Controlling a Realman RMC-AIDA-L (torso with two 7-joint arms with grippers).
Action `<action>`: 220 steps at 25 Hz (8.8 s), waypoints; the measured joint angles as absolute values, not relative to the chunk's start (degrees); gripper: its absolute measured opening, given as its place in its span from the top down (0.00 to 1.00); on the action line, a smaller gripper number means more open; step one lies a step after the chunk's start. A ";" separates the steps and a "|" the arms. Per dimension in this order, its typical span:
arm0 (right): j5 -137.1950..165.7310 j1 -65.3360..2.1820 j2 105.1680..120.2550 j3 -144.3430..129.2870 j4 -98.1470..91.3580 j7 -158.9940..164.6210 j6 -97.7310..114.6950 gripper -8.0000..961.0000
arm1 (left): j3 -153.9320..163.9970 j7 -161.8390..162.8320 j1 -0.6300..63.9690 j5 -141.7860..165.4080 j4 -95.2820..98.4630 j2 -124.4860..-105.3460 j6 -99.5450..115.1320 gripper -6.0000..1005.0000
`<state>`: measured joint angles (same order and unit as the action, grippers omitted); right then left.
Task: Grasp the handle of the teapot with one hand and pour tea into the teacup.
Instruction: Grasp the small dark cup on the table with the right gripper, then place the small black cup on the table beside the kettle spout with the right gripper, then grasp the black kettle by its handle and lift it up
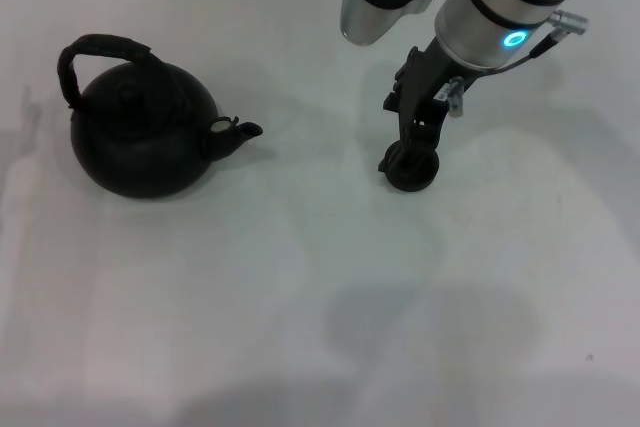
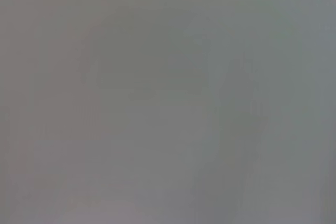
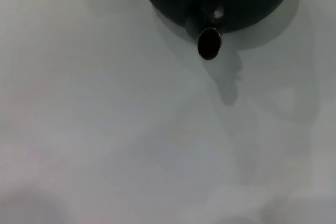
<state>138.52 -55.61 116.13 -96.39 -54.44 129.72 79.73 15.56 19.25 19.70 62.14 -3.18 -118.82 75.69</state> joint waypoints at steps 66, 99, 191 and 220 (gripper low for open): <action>137.99 -55.43 116.19 -100.72 -47.34 130.34 73.99 0.12 | 15.56 19.34 20.23 62.23 -2.63 -118.83 75.32 0.36; 137.21 -54.85 116.19 -102.31 -45.65 130.34 71.21 0.14 | 15.55 19.33 20.48 62.49 -2.70 -118.92 75.68 0.36; 118.98 -49.78 115.40 -99.92 -50.02 129.30 62.10 0.09 | 16.26 21.45 18.34 62.84 -2.87 -118.83 76.92 0.36; 99.88 -26.64 115.34 -94.63 -44.48 126.86 -5.32 0.09 | 16.26 21.01 15.93 64.73 -0.52 -118.82 76.28 0.36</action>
